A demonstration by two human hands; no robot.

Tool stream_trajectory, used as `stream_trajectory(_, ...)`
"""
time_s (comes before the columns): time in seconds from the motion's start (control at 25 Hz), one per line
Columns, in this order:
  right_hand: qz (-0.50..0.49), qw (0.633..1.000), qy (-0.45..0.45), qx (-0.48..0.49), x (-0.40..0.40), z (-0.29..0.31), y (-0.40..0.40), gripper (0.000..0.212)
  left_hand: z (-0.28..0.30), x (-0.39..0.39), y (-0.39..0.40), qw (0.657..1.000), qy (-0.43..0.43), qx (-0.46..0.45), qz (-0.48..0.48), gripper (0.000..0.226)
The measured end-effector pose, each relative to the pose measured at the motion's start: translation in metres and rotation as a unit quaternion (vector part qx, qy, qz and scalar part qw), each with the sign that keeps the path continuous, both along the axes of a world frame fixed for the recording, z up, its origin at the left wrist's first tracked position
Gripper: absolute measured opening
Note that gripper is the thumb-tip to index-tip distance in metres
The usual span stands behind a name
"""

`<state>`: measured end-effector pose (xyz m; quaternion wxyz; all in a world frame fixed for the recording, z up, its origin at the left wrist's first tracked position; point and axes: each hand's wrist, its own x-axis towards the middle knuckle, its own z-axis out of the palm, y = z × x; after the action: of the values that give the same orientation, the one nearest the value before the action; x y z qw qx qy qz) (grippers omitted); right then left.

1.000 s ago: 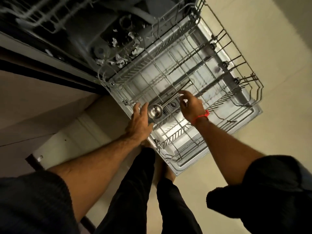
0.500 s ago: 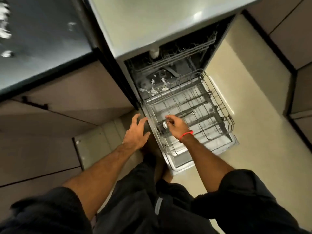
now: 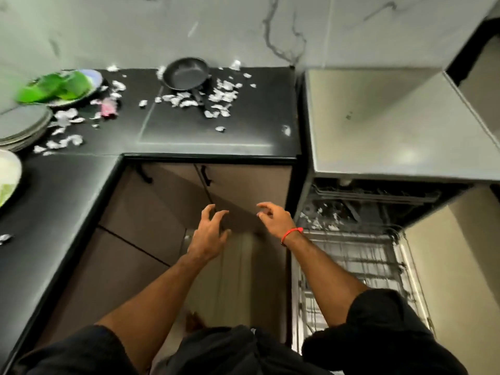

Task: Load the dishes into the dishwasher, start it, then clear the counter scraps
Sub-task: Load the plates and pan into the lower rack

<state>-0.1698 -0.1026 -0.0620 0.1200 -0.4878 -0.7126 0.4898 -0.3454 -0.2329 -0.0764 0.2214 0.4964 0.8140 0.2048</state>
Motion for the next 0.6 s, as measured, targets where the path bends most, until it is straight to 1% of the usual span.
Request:
stream_trajectory(0.16,0.051,0.998,0.018,0.014,-0.071,0.018,-0.009,0.031,0.012,-0.059,-0.028,0.998,-0.01,0.036,0.055,0.055)
stream_trajectory(0.24,0.079,0.996,0.03,0.024,-0.123,0.03,-0.019,0.03,0.021,-0.109,-0.049,0.993,-0.006,0.061,0.098,0.054)
stream_trajectory(0.4,0.134,0.988,0.074,0.013,-0.237,0.057,-0.043,0.029,0.04,-0.211,-0.09,0.974,0.028,0.072,0.214,0.05)
stream_trajectory(0.6,0.172,0.978,0.112,-0.023,-0.359,0.07,-0.083,0.03,0.059,-0.294,-0.148,0.947,0.038,0.111,0.3,0.042)
